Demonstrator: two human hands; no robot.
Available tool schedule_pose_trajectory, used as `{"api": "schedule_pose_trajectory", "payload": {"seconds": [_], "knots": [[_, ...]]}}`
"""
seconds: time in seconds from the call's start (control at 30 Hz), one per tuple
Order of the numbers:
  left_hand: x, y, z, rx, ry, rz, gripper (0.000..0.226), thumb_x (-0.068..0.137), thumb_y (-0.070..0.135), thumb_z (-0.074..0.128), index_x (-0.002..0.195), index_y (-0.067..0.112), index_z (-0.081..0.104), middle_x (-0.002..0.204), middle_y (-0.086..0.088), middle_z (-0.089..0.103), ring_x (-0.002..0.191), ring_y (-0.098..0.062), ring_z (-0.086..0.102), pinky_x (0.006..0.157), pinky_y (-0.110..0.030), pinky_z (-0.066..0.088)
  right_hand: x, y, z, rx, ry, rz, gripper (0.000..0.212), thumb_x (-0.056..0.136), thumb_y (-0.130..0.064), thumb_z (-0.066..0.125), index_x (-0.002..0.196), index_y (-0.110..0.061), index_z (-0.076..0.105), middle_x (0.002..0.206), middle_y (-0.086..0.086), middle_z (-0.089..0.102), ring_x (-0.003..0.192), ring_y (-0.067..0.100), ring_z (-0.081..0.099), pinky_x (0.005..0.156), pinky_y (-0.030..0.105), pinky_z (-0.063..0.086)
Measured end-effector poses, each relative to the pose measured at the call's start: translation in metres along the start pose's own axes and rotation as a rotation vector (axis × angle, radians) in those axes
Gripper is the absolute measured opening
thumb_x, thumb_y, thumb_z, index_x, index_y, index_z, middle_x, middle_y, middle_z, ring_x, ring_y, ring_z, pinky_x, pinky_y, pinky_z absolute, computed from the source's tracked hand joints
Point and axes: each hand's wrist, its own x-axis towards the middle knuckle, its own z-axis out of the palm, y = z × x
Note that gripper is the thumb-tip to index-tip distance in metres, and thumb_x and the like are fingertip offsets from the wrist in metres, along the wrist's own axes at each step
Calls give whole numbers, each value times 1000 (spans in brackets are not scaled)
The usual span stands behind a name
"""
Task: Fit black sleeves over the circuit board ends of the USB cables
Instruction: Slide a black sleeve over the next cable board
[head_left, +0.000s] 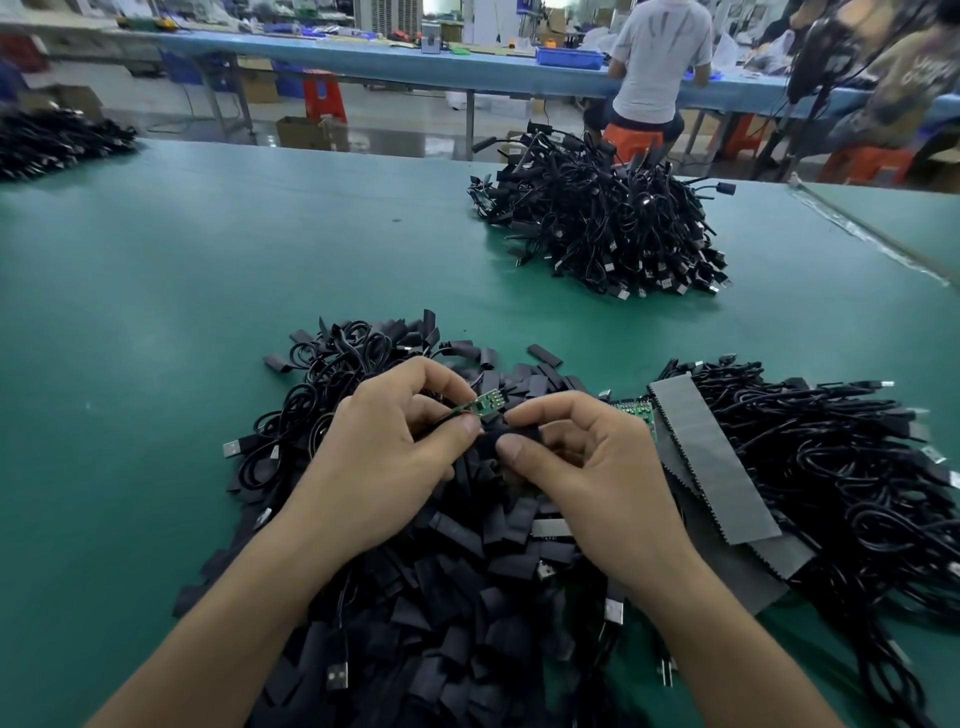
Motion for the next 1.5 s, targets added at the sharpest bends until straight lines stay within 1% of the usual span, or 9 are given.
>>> {"api": "schedule_pose_trajectory", "payload": {"seconds": [0.17,0.3,0.37,0.57,0.67,0.77,1.03,1.27,1.5], "knots": [[1,-2,-1,-27,-26,3,23,91,16,69,89,37,61,72,5,72,50,-10,58,50,-19,43,-3,-3,2,-40,14,-56,23,78,-17,83,96,-30,74,80,-3,75,75,18,72,73,37,61],[2,-3,-1,-42,-37,6,23,90,15,70,89,37,63,72,5,72,49,-8,54,45,-17,40,-4,-5,2,-162,-8,-88,27,74,-17,86,93,-34,76,77,-12,73,70,5,68,67,19,54],[2,-4,0,-43,-38,10,24,89,15,71,89,38,65,73,6,73,51,-8,56,48,-17,41,-4,-5,1,-204,-18,-104,26,74,-17,85,94,-32,77,79,-16,74,73,4,70,68,19,55],[1,-5,1,-7,54,19,19,87,23,74,92,41,69,78,9,75,58,-11,61,56,-30,47,2,-6,-11,-228,92,-126,22,72,-27,86,91,-34,77,81,-20,74,77,1,70,74,22,57],[1,-4,1,-9,61,22,20,87,24,74,93,42,70,80,8,75,69,-28,66,69,-44,57,5,-7,-18,-173,133,-110,23,66,-40,80,89,-35,77,79,-17,74,75,3,71,74,26,57],[1,-4,1,-16,46,30,20,87,23,74,93,41,72,82,5,76,77,-30,69,75,-51,57,7,-7,-21,-117,146,-119,23,64,-42,78,85,-34,76,74,-13,75,69,5,70,70,22,57],[3,-7,-1,33,-5,97,23,88,22,74,96,44,73,81,13,73,78,-3,68,72,-18,46,9,-10,-22,-91,84,-163,15,67,-34,78,82,-36,75,72,-15,74,66,1,69,64,13,51],[4,-6,-1,-6,-13,106,22,89,23,71,98,43,73,84,11,75,80,-5,69,72,-16,46,9,-12,-23,-105,55,-143,16,66,-33,78,81,-32,75,72,-14,74,64,0,68,62,10,50],[4,-7,-1,-19,-37,105,23,91,22,70,98,44,73,82,12,75,73,2,66,65,-10,45,10,-12,-23,-68,63,-120,25,62,-38,79,85,-32,76,75,-10,76,67,7,70,66,19,57]]}}
